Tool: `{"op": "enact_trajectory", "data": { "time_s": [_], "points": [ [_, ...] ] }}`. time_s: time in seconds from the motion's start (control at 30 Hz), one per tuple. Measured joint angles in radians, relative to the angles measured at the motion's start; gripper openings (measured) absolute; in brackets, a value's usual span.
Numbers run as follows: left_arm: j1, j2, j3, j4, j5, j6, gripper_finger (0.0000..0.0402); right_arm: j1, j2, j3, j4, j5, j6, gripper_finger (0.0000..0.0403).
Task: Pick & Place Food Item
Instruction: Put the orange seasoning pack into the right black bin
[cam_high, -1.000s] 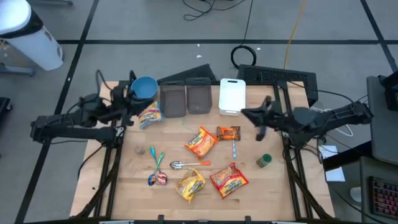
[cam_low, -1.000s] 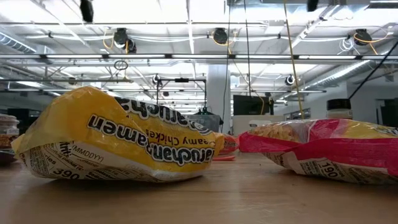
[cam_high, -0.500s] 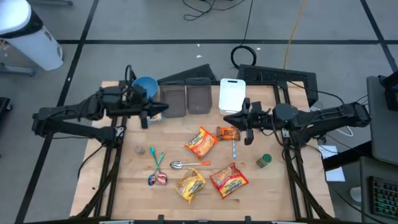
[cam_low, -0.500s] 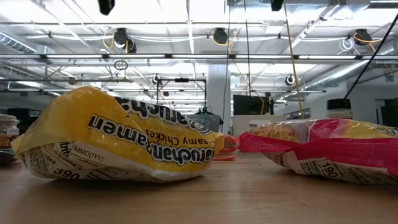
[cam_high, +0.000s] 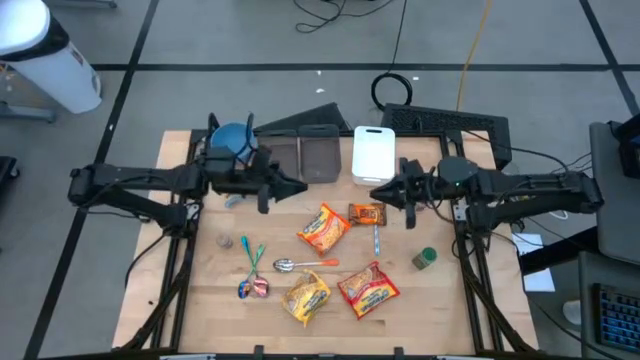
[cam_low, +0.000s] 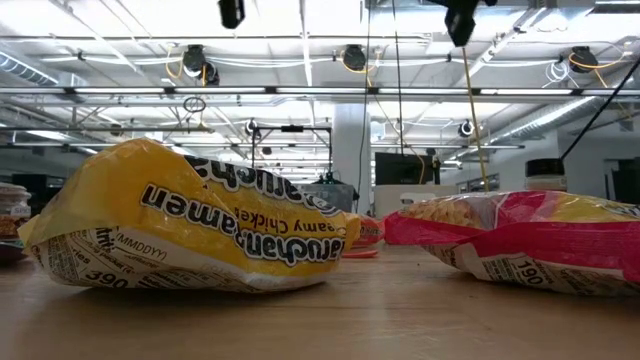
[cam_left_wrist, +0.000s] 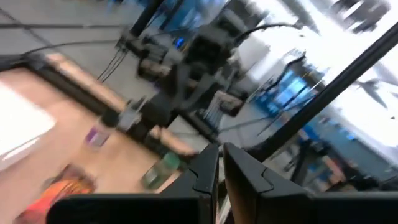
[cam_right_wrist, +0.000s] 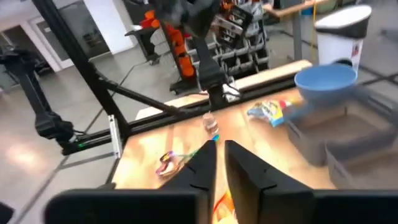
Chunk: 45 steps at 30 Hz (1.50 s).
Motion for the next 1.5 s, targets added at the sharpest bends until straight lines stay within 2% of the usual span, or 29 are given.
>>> {"op": "enact_trajectory", "data": {
  "time_s": [0.17,0.33,0.4,0.53,0.67,0.8,0.93,1.03,1.1,1.23,1.5],
  "points": [
    [0.01,0.024,0.0,0.16,-0.002,-0.02,0.0036,-0.034,-0.062,0.0,-0.098,-0.085,0.056,0.0107],
    [0.054,0.023,0.0,0.168,0.017,-0.105,0.0083,-0.051,-0.079,0.0,-0.095,-0.164,0.131,0.0181],
    [0.076,0.022,0.0,0.188,0.051,-0.108,0.0111,-0.057,-0.077,0.0,-0.051,-0.174,0.155,0.0207],
    [0.123,0.021,0.0,0.188,0.093,-0.116,0.017,-0.08,-0.048,0.003,0.147,-0.161,0.205,0.0247],
    [0.163,0.021,0.0,0.186,0.132,-0.039,0.0211,-0.129,0.014,0.045,0.333,-0.162,0.272,0.027],
    [0.174,0.021,0.0,0.185,0.105,0.054,0.0229,-0.129,0.056,0.048,0.438,-0.151,0.23,0.028],
    [0.173,0.023,0.0,0.178,0.071,0.101,0.0232,-0.112,0.119,0.029,0.546,0.022,0.257,0.0279],
    [0.192,0.024,0.0,0.12,0.128,0.114,0.0232,-0.115,0.164,0.028,0.529,0.082,0.343,0.0273],
    [0.217,0.021,0.0,0.044,0.217,0.132,0.0232,-0.123,0.194,0.029,0.45,0.055,0.461,0.0265],
    [0.265,0.023,0.0,-0.085,0.377,0.14,0.0232,-0.134,0.25,0.027,0.225,-0.101,0.604,0.025],
    [0.301,0.025,0.0,-0.136,0.396,0.199,0.0232,-0.125,0.256,0.032,-0.041,-0.136,0.641,0.0229]
  ]
}}
